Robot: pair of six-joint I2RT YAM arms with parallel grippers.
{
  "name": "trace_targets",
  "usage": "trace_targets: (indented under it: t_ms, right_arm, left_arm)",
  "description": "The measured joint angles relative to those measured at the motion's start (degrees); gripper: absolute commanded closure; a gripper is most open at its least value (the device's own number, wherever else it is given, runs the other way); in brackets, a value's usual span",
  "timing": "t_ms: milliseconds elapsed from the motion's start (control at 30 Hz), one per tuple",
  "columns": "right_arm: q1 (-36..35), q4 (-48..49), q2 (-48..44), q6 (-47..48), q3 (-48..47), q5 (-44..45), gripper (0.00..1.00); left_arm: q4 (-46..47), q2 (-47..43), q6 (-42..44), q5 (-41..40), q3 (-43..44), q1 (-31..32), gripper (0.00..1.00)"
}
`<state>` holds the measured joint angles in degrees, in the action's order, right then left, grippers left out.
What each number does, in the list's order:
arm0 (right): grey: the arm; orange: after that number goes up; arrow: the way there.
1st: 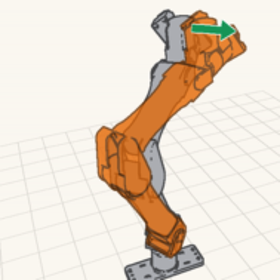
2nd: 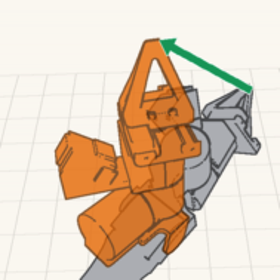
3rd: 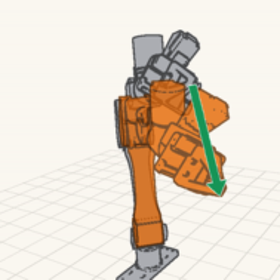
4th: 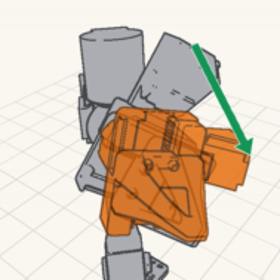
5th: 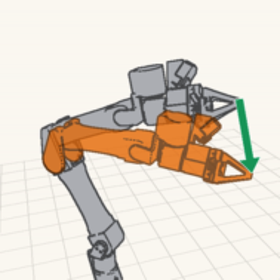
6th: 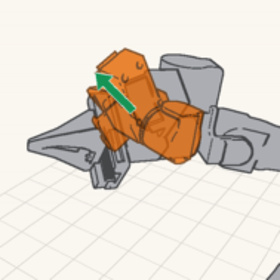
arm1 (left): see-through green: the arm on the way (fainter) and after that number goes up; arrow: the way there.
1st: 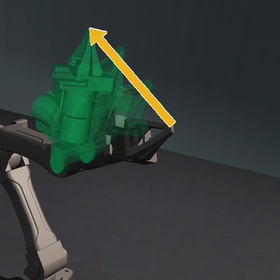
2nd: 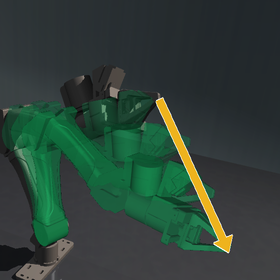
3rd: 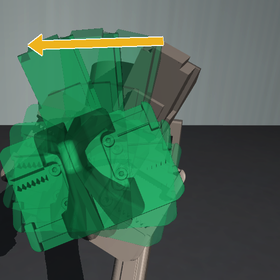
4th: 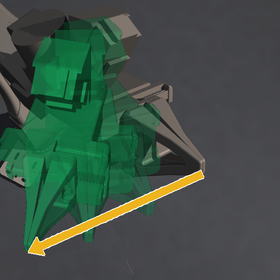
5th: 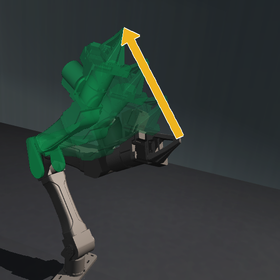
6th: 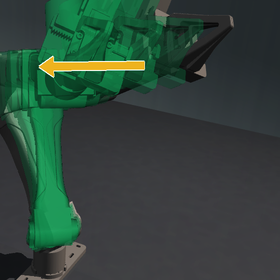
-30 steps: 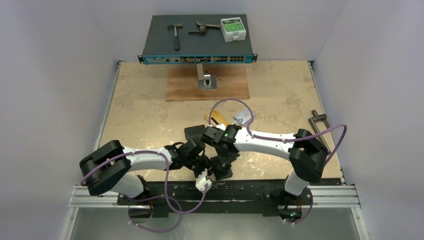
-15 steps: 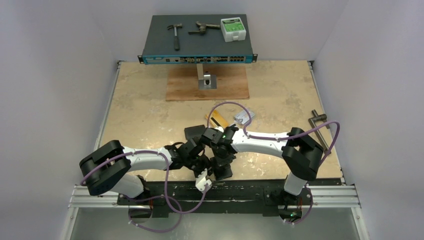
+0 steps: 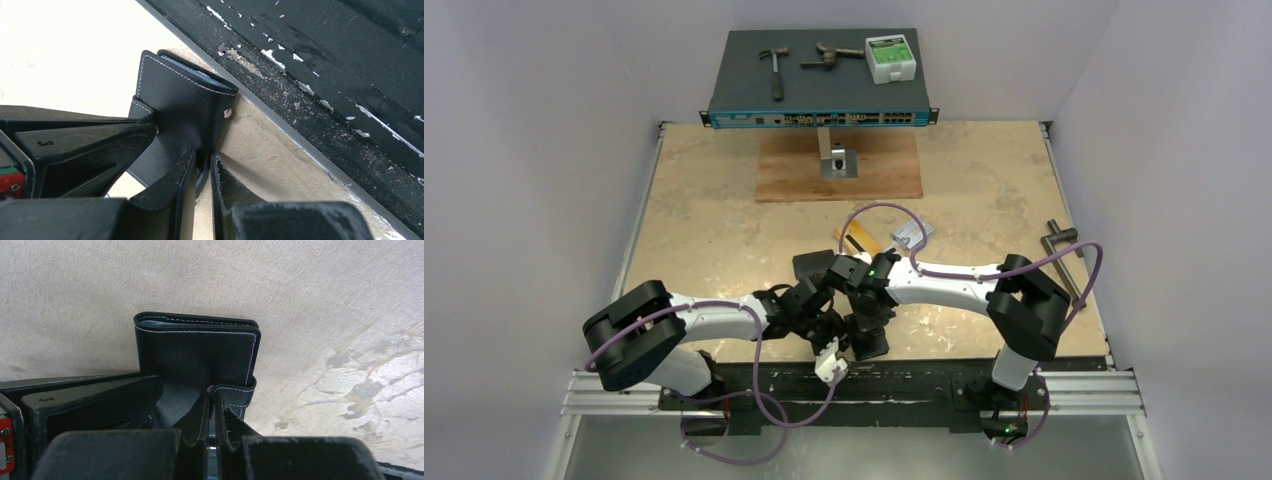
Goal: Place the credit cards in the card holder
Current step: Close the card holder at the center of the board.
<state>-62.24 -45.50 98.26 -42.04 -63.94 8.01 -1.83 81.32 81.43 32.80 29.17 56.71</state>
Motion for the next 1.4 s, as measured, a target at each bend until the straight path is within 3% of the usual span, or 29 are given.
trace_targets:
  t_ms: [500, 633, 767, 1033, 1400]
  right_arm:
    - [0.26, 0.81, 0.22, -0.42, 0.37, -0.02, 1.0]
    - [0.26, 1.66, -0.17, -0.61, 1.07, -0.24, 0.81]
    - [0.33, 3.98, -0.59, -1.31, 2.34, -1.07, 0.72]
    - [0.26, 4.46, -1.25, -2.32, 2.69, -1.31, 0.75]
    - [0.26, 3.72, -4.44, -3.98, 3.28, -0.66, 0.95]
  left_arm:
    - [-0.22, 0.0, -0.02, 0.0, 0.13, 0.0, 0.88]
    - [-0.42, 0.0, -0.02, -0.02, 0.24, 0.0, 0.88]
    - [-0.66, 0.0, -0.04, -0.02, 0.39, 0.0, 0.88]
    - [-0.68, 0.0, -0.09, -0.02, 0.39, 0.0, 0.88]
    - [-0.68, 0.0, -0.63, -0.02, 0.42, 0.0, 0.88]
